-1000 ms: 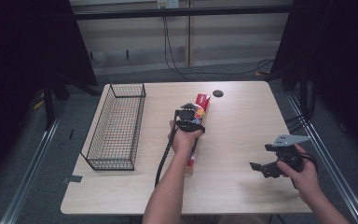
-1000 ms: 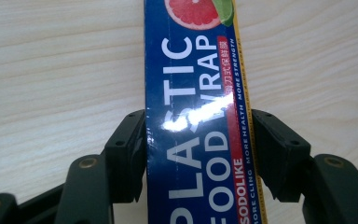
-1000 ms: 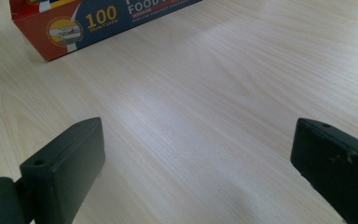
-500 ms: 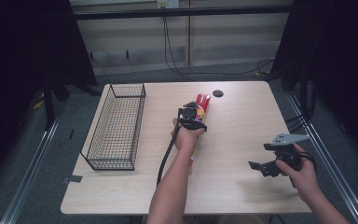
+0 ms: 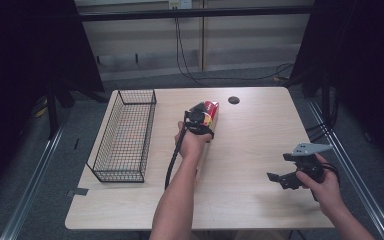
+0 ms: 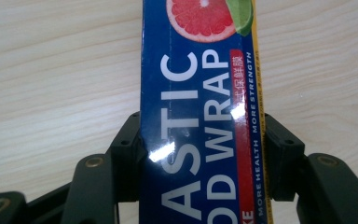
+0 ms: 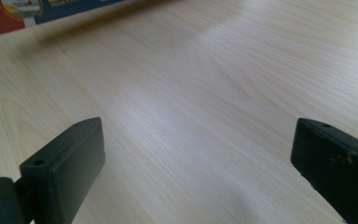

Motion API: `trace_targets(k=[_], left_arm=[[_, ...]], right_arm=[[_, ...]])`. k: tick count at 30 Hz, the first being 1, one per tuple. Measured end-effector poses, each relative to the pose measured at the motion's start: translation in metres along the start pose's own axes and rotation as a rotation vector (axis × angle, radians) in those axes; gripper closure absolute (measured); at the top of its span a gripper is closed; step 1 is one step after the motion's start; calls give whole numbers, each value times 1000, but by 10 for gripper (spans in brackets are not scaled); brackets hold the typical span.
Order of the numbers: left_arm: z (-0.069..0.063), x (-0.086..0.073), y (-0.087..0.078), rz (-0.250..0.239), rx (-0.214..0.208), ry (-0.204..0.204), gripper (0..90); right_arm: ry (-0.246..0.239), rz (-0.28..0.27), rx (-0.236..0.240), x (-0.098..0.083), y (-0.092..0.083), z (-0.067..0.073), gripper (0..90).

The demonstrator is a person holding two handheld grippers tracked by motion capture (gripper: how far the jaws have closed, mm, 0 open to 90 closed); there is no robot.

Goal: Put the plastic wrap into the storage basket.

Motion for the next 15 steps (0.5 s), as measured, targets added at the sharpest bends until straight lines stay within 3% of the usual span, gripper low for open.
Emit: trace_targets(k=[15], left_arm=[[26, -2, -36, -8, 19, -40, 436]], right_arm=[[1, 2, 0, 0, 1, 1, 26]])
Point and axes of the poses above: each handheld gripper's, and its own axes: y roughly forward along the jaws, x roughly out of its top, z roughly to its left, the point moved 9 cm from there along y, roughly forward along the jaws, and after that the axes turned 1 degree about y, right-handed, at the moved point
